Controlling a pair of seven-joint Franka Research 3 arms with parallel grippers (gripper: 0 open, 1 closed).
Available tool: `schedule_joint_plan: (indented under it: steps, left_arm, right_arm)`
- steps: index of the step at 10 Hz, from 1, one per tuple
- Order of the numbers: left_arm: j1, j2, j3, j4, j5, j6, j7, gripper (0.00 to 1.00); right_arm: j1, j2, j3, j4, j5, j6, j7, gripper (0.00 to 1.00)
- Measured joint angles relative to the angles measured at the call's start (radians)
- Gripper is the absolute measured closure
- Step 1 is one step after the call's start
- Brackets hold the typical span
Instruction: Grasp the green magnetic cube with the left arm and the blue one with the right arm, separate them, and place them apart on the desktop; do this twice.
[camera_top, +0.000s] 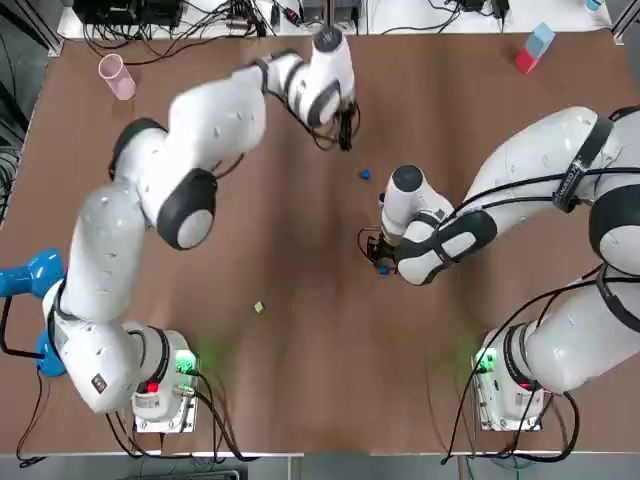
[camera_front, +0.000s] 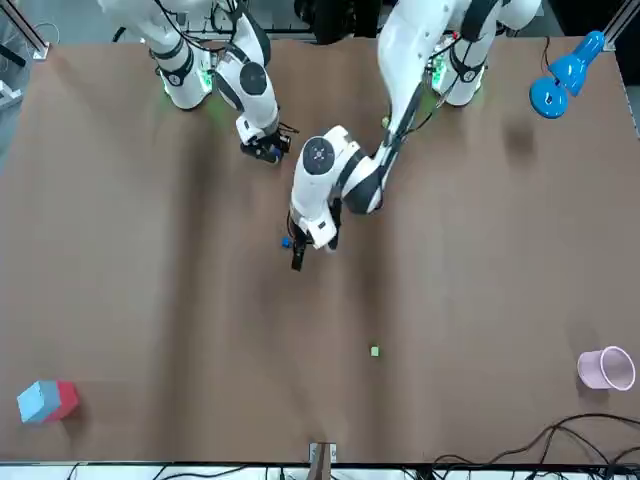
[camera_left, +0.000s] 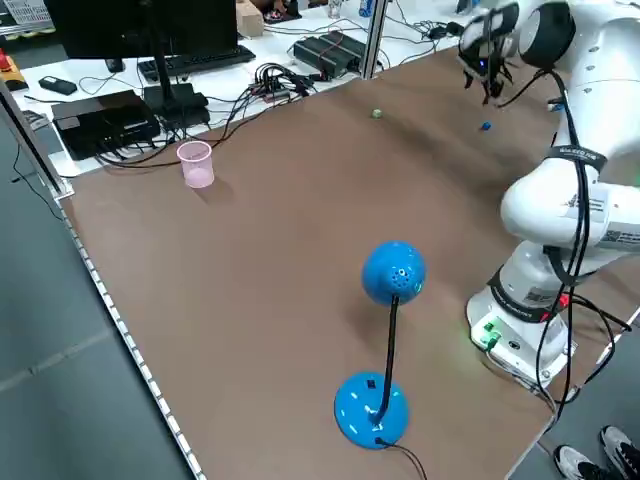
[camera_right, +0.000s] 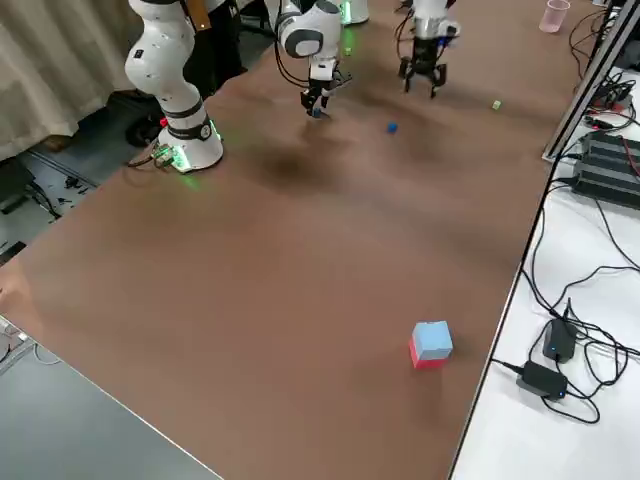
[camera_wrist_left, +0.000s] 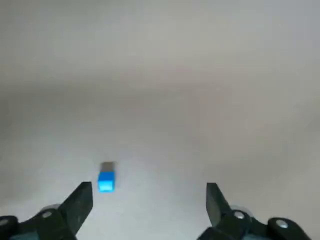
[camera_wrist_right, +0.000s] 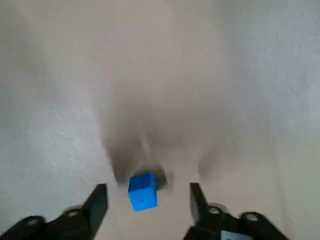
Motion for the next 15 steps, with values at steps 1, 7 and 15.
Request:
schedule_joint_plan:
  steps: [1, 7, 15]
  left_arm:
    - [0.054, -0.057, -0.001, 0.003, 0.0, -0.1, 0.079, 0.0]
    - [0.37, -0.448, -0.003, -0.2, 0.0, -0.413, 0.59, 0.0]
    - [0.832, -0.701, -0.042, -0.257, 0.001, -0.695, 1.842, 0.0]
  right_arm:
    - [-0.019, -0.018, -0.008, 0.01, -0.001, -0.002, -0.047, 0.05]
    - [-0.076, -0.094, -0.219, 0.462, -0.004, -0.575, -0.43, 0.0]
    - [0.024, 0.304, -0.259, 0.694, -0.039, -0.373, -0.43, 0.04]
